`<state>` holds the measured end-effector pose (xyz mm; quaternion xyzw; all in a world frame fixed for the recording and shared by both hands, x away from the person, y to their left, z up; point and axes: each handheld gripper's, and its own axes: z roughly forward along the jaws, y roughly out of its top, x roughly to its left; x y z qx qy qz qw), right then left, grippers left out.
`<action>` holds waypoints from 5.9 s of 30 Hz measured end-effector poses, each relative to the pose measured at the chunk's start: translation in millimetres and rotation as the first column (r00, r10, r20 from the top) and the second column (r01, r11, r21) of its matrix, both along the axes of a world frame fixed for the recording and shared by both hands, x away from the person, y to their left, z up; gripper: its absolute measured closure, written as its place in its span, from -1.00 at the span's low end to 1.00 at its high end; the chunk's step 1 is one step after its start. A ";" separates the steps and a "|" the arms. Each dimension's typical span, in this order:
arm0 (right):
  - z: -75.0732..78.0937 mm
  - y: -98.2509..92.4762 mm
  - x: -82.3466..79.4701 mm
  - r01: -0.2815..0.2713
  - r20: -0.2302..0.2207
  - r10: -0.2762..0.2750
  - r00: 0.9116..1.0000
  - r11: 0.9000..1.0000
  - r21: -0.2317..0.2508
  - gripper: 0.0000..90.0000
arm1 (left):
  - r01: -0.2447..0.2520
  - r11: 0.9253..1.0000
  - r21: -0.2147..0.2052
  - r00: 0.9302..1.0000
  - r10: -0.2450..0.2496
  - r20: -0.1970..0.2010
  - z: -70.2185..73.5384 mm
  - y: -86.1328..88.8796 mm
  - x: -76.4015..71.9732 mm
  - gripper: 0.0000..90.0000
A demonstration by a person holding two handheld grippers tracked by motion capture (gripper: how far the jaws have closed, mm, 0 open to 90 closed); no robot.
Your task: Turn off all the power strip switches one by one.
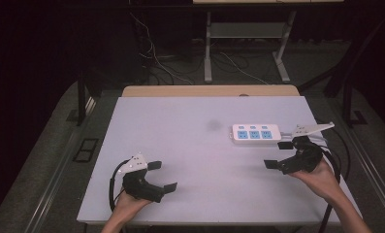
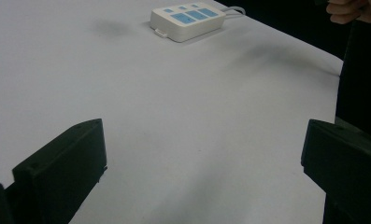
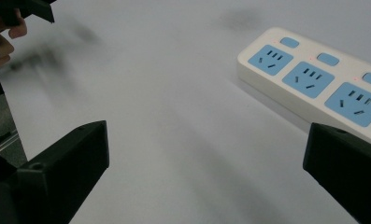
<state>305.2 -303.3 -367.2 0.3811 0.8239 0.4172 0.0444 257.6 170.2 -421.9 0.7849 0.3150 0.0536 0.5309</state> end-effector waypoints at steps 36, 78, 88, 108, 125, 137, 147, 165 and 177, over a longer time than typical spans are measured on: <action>25.6 -3.6 74.6 0.011 -0.028 -0.013 1.000 0.997 -0.074 -1.00 | -0.002 1.000 0.016 1.000 0.002 -0.006 -1.0 -0.9 2.5 -1.00; 1.5 -18.5 137.8 0.110 -0.071 -0.119 0.990 0.986 -0.123 0.65 | -0.017 1.000 -0.012 1.000 0.017 0.012 1.3 4.4 2.6 -1.00; -11.4 -10.6 146.1 0.093 -0.087 -0.106 0.991 0.985 -0.146 1.00 | -0.021 1.000 -0.013 1.000 0.022 0.014 1.1 5.2 3.2 -1.00; -43.3 -10.9 160.9 0.154 -0.160 -0.182 0.970 0.973 -0.173 1.00 | -0.023 1.000 -0.012 1.000 0.023 0.016 1.1 7.2 4.7 -1.00; -51.3 -17.4 156.3 0.174 -0.134 -0.191 0.972 0.977 -0.126 1.00 | -0.030 0.999 -0.017 0.999 0.030 0.028 2.7 7.8 2.8 -1.00; -53.2 -15.8 152.8 0.188 -0.110 -0.203 0.973 0.974 -0.129 1.00 | -0.028 1.000 -0.010 0.999 0.028 0.032 2.7 8.7 3.2 -1.00; -53.1 -16.4 152.7 0.196 -0.116 -0.210 0.971 0.973 -0.123 1.00 | -0.028 1.000 -0.008 0.999 0.028 0.028 2.1 9.0 4.2 -1.00; -47.5 -15.5 151.0 0.189 -0.090 -0.200 0.976 0.974 -0.125 1.00 | -0.029 1.000 -0.007 0.999 0.029 0.020 0.6 9.4 6.1 -1.00; -31.8 -16.1 146.8 0.163 -0.078 -0.173 0.982 0.979 -0.118 1.00 | -0.027 1.000 -0.005 0.999 0.027 0.019 0.5 8.8 6.0 -1.00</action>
